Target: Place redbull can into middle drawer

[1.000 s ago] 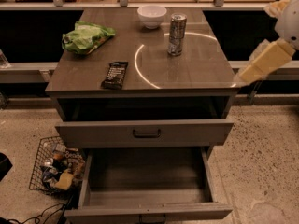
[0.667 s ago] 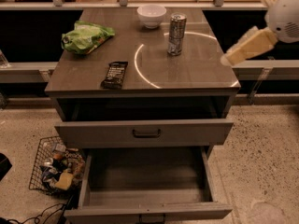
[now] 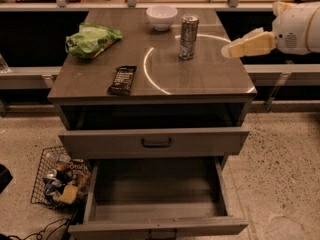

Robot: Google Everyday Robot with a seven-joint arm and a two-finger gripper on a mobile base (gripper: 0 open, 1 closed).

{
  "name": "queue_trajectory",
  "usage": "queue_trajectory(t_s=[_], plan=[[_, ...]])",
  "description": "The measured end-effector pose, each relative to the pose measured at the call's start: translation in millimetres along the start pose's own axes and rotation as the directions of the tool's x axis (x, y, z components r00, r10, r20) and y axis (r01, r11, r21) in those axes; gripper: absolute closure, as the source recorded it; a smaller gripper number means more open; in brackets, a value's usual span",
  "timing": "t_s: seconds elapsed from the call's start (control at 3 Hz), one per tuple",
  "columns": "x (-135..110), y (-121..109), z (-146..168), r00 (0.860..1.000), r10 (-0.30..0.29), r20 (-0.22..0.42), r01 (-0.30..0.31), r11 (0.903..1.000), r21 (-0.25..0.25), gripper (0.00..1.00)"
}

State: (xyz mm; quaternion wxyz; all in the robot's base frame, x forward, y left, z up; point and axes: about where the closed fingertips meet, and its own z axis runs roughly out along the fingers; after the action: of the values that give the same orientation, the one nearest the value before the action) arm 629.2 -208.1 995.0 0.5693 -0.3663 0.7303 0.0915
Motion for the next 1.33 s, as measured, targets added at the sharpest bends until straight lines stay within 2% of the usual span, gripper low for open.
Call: queue_trajectory(t_s=[0.67,1.33], plan=[[-0.1,2.1,1.4,1.000,0.016,0.011,-0.016,0.9999,0.000,0.00],[25.4,-9.7,93.3,0.995,0.061,0.072,-0.056,0.9954,-0.078,0.00]])
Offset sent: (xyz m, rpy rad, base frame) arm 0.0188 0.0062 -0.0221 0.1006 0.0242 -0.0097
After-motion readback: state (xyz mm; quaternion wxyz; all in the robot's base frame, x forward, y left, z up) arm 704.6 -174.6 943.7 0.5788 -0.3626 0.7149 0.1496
